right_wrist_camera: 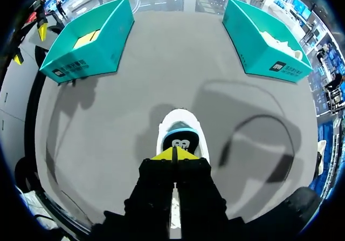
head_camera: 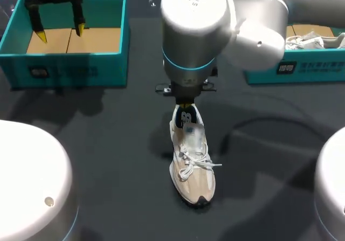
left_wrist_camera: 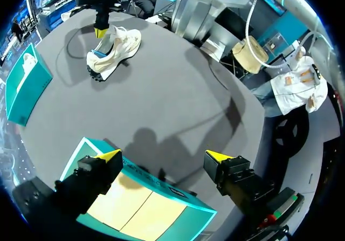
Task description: Take the shoe out of the shoebox, open the shoe tongue, remove and reinsert the insole, then place the shoe into the shoebox
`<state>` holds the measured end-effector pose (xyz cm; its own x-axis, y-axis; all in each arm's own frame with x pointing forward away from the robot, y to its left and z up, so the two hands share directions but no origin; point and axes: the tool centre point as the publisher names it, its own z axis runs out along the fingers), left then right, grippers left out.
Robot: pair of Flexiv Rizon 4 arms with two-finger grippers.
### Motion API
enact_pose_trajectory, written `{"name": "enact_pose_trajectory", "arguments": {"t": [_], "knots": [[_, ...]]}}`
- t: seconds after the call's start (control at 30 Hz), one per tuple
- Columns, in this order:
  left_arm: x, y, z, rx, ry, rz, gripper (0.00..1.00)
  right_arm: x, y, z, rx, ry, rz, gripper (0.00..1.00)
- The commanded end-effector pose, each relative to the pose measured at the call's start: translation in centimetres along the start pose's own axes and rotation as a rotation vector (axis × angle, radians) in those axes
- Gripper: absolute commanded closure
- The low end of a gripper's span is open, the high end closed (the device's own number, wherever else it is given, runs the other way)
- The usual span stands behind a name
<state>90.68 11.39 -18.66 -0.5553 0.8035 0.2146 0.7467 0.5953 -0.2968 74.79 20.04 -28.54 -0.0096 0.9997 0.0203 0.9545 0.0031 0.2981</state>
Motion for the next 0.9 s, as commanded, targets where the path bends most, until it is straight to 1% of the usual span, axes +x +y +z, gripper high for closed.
{"name": "enact_pose_trajectory", "arguments": {"t": [0.03, 0.13, 0.27, 0.37, 0.43, 0.53, 0.73, 0.83, 0.9], "knots": [[0.1, 0.0, 0.0, -0.002, 0.0, 0.001, 0.0, 0.1, -0.6, 3.2, -0.026, 0.023, -0.003, 1.0], [0.1, 0.0, 0.0, -0.002, 0.0, 0.001, 0.0, 0.0, -0.5, 3.9, -0.041, 0.024, -0.012, 1.0], [0.1, 0.0, 0.0, -0.002, 0.0, 0.001, 0.0, -0.2, -0.3, 4.2, -0.079, 0.003, -0.024, 1.0], [0.1, 0.0, 0.0, -0.002, 0.0, 0.001, 0.0, -0.3, 0.2, 4.4, -0.098, -0.006, -0.035, 1.0], [0.1, 0.0, 0.0, -0.002, 0.0, 0.001, 0.0, -0.3, 0.6, 4.9, -0.106, -0.007, -0.044, 1.0], [0.1, 0.0, 0.0, -0.002, 0.0, 0.001, 0.0, -0.4, 1.1, 6.7, -0.097, -0.009, -0.053, 1.0], [0.1, 0.0, 0.0, -0.002, 0.0, 0.001, 0.0, -0.7, 0.5, 9.6, -0.064, 0.015, -0.048, 1.0], [0.1, 0.0, 0.0, -0.002, 0.0, 0.001, 0.0, -0.8, 0.0, 10.5, -0.043, 0.029, -0.036, 1.0], [0.1, 0.0, 0.0, -0.002, 0.0, 0.001, 0.0, -0.8, -0.3, 10.7, -0.037, 0.03, -0.029, 1.0]]}}
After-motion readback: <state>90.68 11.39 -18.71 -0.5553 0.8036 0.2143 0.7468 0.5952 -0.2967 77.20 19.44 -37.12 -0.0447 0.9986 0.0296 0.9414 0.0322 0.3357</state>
